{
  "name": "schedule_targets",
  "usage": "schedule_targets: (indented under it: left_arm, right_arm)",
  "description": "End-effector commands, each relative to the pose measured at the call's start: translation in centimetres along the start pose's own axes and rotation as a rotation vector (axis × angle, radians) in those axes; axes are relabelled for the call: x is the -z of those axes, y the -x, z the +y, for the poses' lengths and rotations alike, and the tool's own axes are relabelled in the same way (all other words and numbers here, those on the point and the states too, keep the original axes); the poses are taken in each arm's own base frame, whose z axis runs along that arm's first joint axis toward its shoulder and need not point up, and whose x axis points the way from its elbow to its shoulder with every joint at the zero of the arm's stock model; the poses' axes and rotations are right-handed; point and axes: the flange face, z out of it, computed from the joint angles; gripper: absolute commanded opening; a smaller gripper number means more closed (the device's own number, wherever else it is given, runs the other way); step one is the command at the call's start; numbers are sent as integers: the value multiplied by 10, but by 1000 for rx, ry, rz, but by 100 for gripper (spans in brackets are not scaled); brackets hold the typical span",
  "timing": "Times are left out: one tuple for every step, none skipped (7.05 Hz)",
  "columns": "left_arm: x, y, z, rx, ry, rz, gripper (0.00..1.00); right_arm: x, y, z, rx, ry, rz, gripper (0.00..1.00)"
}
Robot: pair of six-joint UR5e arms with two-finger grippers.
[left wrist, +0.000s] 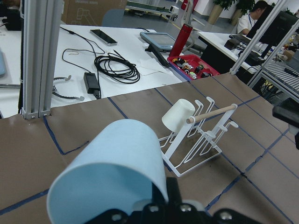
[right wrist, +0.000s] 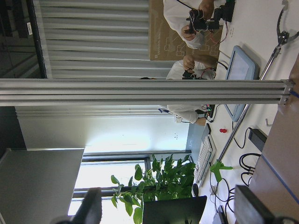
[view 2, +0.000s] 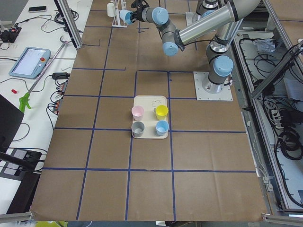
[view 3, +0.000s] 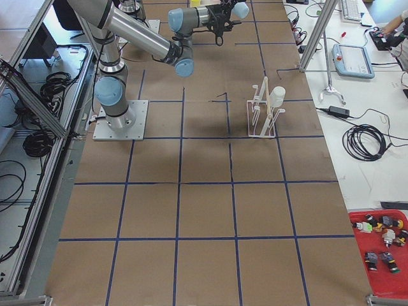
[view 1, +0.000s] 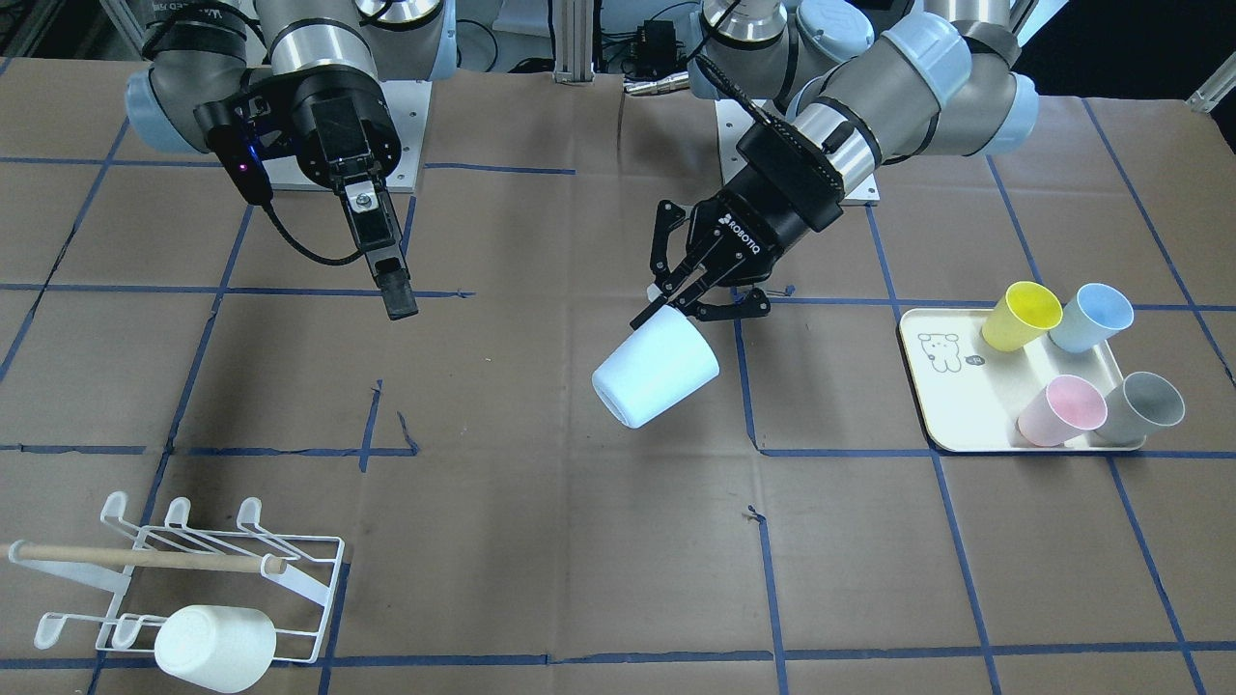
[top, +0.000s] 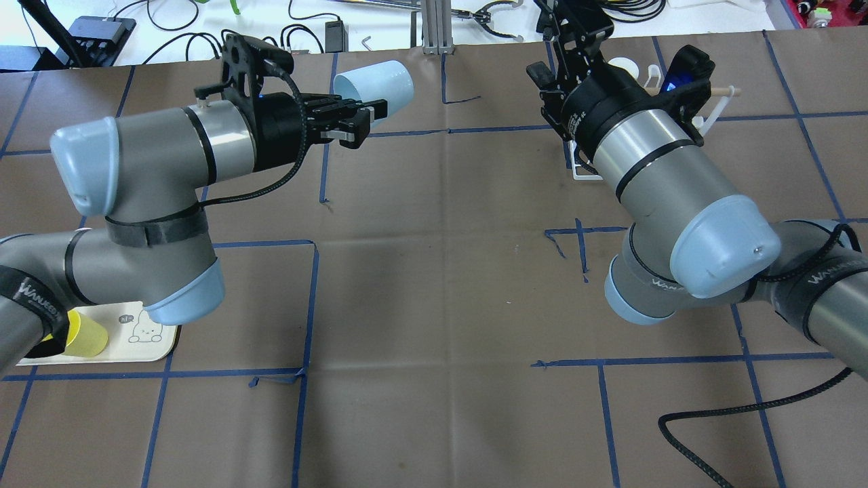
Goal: Transfer IKEA cup to right arm and place on rack
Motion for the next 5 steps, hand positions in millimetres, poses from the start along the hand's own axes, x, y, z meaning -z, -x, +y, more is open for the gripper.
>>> schedule_targets:
  left_arm:
    - [-13,-25,8,-23,-15,33,0]
    - [-15,-29,9,-26,-11,41,0]
    - [-15,-30,9,-26,-12,42,0]
    - [-15,-30,9,-27,-13,44,0]
    - [-15,-30,9,-26,-13,44,1]
  right_arm:
    - [-12,-11,4,-41,24,129,100]
    - [-13,-13,4,-45,24,144,100]
    - [-16,-17,6,-58,34,193,100]
    - [-22,-20,14,-68,56,247,100]
    - [-26,-16,25,-69,79,270,100]
